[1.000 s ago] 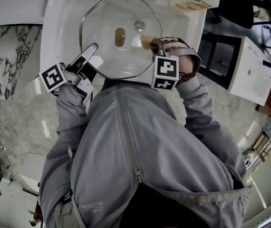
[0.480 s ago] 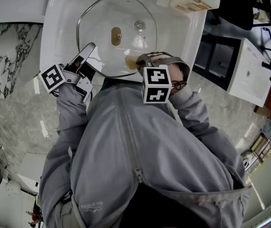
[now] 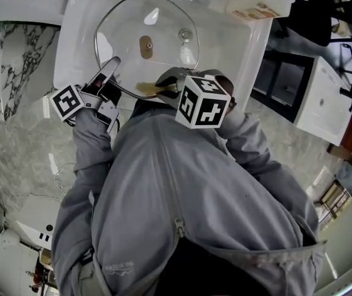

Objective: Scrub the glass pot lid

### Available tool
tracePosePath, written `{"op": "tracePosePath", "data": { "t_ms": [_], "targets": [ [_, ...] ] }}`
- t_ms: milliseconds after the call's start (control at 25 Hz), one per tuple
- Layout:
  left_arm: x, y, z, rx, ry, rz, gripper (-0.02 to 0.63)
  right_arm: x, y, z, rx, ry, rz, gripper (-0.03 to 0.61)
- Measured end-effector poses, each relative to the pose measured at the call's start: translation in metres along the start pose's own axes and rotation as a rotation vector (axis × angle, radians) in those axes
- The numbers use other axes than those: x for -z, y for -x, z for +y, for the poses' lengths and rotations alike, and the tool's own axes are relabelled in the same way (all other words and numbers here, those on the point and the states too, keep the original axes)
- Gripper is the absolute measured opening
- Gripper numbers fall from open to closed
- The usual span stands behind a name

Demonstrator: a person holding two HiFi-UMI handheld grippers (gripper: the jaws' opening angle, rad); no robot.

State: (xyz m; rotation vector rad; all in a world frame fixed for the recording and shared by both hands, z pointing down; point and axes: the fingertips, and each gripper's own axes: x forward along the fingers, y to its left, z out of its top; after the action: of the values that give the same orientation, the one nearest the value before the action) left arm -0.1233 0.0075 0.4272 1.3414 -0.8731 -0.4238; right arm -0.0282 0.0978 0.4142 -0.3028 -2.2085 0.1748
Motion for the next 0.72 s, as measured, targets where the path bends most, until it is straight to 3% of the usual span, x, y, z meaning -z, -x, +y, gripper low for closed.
{"op": "tracePosePath", "data": {
  "t_ms": [160, 280, 520, 720],
  "targets": [
    [-0.006, 0.014, 0.006, -0.009, 0.020, -0.052, 0.094, -0.039, 0.017, -0.007, -0.013, -0.070, -0.227, 0.046],
    [-0.016, 0.026, 0.009, -0.043, -0.020, -0.100, 0.091, -0.052, 0.032, -0.019, 0.026, -0.131, -0.345, 0.046],
    [-0.044, 0.052, 0.010, -0.154, -0.159, -0.180, 0.084, -0.050, 0.048, -0.047, 0.113, -0.209, -0.429, 0.046],
    [-0.072, 0.066, -0.002, -0.195, -0.278, -0.237, 0.075, -0.046, 0.055, -0.061, 0.158, -0.239, -0.455, 0.046]
  ]
}}
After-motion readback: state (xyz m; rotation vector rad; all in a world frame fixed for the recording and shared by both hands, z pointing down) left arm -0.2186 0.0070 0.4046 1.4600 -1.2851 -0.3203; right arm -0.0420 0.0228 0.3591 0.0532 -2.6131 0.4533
